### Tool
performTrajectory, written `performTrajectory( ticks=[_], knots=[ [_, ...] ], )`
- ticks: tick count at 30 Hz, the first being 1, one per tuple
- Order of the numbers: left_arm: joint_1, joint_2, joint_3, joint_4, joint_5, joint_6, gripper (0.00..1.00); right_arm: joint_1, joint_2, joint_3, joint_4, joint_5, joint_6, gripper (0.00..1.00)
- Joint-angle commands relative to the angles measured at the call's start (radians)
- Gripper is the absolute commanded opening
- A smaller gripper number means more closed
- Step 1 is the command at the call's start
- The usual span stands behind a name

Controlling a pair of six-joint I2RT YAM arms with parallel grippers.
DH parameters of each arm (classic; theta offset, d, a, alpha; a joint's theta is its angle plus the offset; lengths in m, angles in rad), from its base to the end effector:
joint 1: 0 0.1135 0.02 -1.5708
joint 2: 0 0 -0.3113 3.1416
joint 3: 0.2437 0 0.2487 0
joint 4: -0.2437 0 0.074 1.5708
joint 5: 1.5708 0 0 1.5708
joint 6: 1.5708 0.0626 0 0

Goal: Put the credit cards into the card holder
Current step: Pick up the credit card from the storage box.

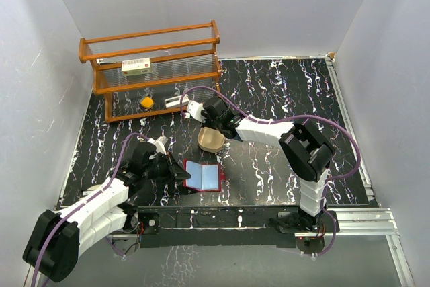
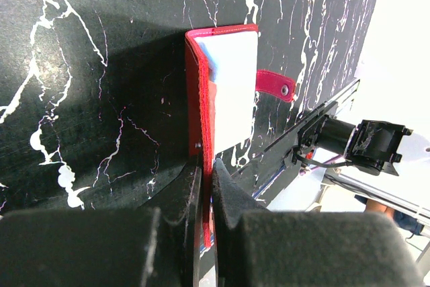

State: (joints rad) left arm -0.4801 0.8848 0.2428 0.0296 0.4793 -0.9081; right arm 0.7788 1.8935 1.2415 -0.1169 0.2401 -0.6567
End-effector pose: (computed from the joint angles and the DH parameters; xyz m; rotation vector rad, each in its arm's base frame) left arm 0.1268 -0.0986 0.1835 -0.2117 2.4073 -1.2471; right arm 0.3264 0.3012 0.2162 -1.4361 1.8252 -0.2193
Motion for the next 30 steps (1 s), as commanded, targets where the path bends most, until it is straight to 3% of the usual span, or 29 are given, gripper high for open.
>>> performTrajectory(
  ticks=[1,7,30],
  knots=[
    [0.001,-0.015,0.002,0.004,0.013,0.0,0.0,-0.005,-0.059,0.042,0.012,0.009,0.0,0.14],
    [0.0,-0.011,0.011,-0.003,0.011,0.0,0.0,-0.004,-0.068,0.055,0.002,0.006,0.005,0.07],
    [0.0,-0.023,0.007,0.003,0.035,-0.011,0.0,-0.048,-0.05,0.114,-0.023,-0.035,-0.001,0.08]
  ],
)
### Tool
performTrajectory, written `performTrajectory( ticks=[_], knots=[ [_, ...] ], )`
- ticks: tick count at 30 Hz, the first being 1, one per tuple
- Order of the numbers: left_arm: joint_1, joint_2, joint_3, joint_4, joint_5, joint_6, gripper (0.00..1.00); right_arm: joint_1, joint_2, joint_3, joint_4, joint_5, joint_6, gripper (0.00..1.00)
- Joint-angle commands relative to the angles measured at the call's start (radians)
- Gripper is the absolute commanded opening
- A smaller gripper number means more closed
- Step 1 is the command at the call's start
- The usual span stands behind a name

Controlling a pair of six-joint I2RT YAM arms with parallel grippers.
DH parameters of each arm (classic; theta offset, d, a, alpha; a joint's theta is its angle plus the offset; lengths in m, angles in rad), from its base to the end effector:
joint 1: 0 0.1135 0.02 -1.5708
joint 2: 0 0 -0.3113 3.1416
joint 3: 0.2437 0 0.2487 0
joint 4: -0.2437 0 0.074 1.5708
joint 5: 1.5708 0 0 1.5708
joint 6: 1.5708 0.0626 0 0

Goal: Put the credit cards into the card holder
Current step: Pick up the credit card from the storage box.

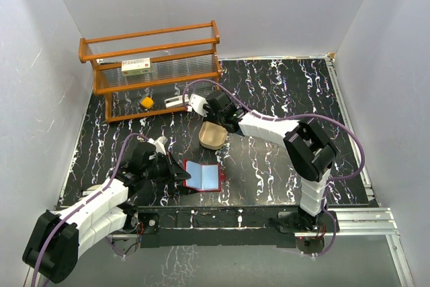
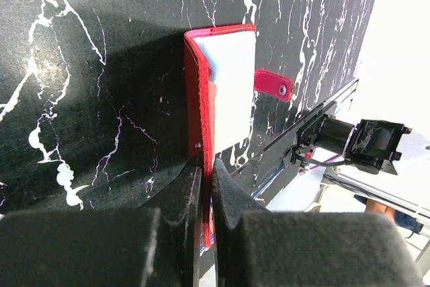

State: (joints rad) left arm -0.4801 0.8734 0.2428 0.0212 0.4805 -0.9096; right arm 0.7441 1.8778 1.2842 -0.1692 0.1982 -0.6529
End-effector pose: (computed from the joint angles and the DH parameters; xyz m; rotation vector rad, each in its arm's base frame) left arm 0.1255 -0.0980 0.1841 -0.2114 2.4048 -1.2502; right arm 0.3362 0.2927 0.2315 -1.4165 1.8402 -0.1852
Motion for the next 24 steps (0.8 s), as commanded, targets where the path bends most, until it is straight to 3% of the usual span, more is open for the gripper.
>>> performTrajectory(
  ticks=[1,6,24],
  knots=[
    [0.0,-0.011,0.008,0.012,0.036,-0.009,0.0,-0.013,-0.033,0.082,0.022,0.005,-0.003,0.08],
    [0.0,-0.003,0.009,0.012,0.033,-0.005,0.0,-0.014,-0.032,0.108,-0.029,-0.021,0.008,0.0],
    [0.0,0.007,0.027,0.024,-0.003,-0.014,0.0,-0.015,-0.053,0.188,-0.183,-0.112,0.185,0.0]
  ],
)
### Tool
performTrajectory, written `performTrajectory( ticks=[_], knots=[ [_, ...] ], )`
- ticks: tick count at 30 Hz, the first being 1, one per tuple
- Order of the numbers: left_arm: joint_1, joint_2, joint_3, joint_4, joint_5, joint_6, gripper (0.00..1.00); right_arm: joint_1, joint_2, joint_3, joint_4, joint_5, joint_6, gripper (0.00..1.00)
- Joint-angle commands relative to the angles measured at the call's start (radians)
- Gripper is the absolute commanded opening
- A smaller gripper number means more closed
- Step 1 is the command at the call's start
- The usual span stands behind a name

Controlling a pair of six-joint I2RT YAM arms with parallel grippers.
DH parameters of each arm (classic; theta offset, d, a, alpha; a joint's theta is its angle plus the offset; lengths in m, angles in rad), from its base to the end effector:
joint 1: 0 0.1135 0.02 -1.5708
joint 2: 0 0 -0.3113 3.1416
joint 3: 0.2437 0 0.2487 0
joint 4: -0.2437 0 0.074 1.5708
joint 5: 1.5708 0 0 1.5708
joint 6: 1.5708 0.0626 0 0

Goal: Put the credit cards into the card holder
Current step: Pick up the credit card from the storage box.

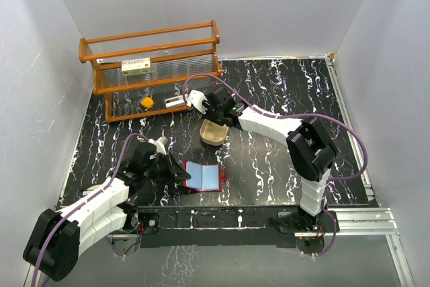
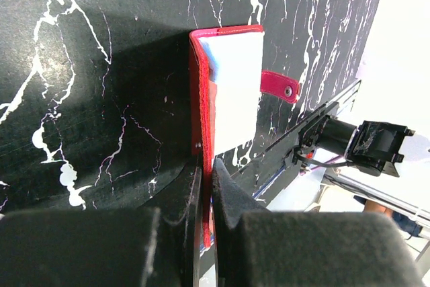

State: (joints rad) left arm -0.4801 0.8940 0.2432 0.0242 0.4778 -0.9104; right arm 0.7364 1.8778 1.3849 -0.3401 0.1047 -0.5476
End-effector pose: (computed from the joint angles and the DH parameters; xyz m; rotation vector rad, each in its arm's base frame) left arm 0.1272 -0.0987 0.1817 -0.2220 2.4218 -1.2407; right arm 0.3354 0.2952 0.2481 -1.3968 1.9494 -0.0377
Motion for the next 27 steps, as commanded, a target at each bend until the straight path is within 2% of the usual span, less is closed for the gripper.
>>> performTrajectory(
  ticks=[1,5,12,18,22,27],
  knots=[
    [0.0,-0.017,0.024,0.028,0.003,-0.025,0.0,-0.007,-0.052,0.101,-0.027,-0.021,0.109,0.0],
    [0.0,-0.027,0.009,0.082,0.024,-0.071,0.0,-0.007,-0.089,0.113,-0.058,-0.073,0.262,0.0],
    [0.0,-0.008,0.029,0.069,-0.006,-0.058,0.04,0.002,-0.247,0.02,-0.116,-0.135,0.515,0.0],
    [0.0,0.019,0.044,0.026,-0.03,-0.021,0.24,0.016,-0.475,-0.204,0.052,-0.309,0.768,0.0],
    [0.0,0.013,0.055,-0.023,-0.044,0.007,0.3,0.018,-0.593,-0.336,0.136,-0.355,0.952,0.0],
    [0.0,-0.009,0.044,-0.046,-0.068,0.009,0.37,0.051,-0.626,-0.46,0.18,-0.332,1.098,0.0]
  ],
)
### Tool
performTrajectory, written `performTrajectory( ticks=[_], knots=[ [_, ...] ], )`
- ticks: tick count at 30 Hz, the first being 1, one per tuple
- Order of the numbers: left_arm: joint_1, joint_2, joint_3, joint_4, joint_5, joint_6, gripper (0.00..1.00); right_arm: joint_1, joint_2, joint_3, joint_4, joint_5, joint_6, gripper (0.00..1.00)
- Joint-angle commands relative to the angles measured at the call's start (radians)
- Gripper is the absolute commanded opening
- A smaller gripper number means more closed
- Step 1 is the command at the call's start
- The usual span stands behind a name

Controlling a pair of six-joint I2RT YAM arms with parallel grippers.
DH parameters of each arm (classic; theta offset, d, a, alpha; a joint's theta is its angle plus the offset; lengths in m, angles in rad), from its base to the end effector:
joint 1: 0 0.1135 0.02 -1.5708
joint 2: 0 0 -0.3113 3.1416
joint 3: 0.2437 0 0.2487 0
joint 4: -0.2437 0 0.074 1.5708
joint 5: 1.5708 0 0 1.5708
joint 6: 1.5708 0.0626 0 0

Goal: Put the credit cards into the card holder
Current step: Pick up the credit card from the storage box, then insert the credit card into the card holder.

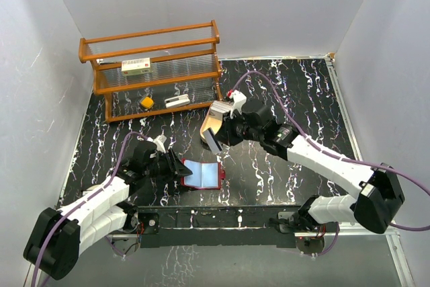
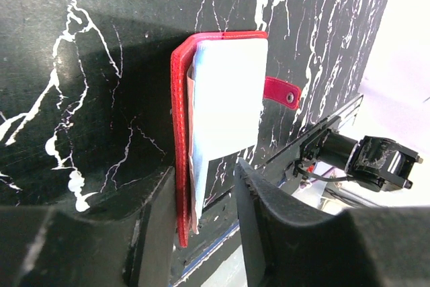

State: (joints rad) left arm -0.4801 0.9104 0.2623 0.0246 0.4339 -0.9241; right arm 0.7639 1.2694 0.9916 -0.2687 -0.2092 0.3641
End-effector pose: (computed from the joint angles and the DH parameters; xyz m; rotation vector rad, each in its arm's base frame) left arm 0.1332 -0.0990 0.1851 -0.2648 2.4090 -1.2024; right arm 0.2016 0.2112 0.3320 -0.5721 2.1608 0.8686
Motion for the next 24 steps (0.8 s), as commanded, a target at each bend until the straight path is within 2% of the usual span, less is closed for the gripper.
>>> performTrajectory(
  ticks=[1,8,15,20,24],
  knots=[
    [0.0,-0.027,0.029,-0.055,-0.03,0.031,0.38,0.026,-0.012,-0.084,0.109,-0.015,0.214,0.0],
    [0.0,-0.02,0.049,-0.111,-0.072,0.062,0.41,0.102,0.028,-0.264,0.294,-0.013,0.353,0.0],
    [0.0,0.005,0.072,-0.173,-0.113,0.068,0.39,0.118,0.094,-0.36,0.36,0.035,0.421,0.0],
    [0.0,0.013,0.081,-0.205,-0.127,0.077,0.4,0.117,0.113,-0.374,0.281,0.11,0.397,0.0],
    [0.001,0.003,0.065,-0.212,-0.142,0.062,0.35,0.117,0.095,-0.393,0.254,0.156,0.373,0.0]
  ],
)
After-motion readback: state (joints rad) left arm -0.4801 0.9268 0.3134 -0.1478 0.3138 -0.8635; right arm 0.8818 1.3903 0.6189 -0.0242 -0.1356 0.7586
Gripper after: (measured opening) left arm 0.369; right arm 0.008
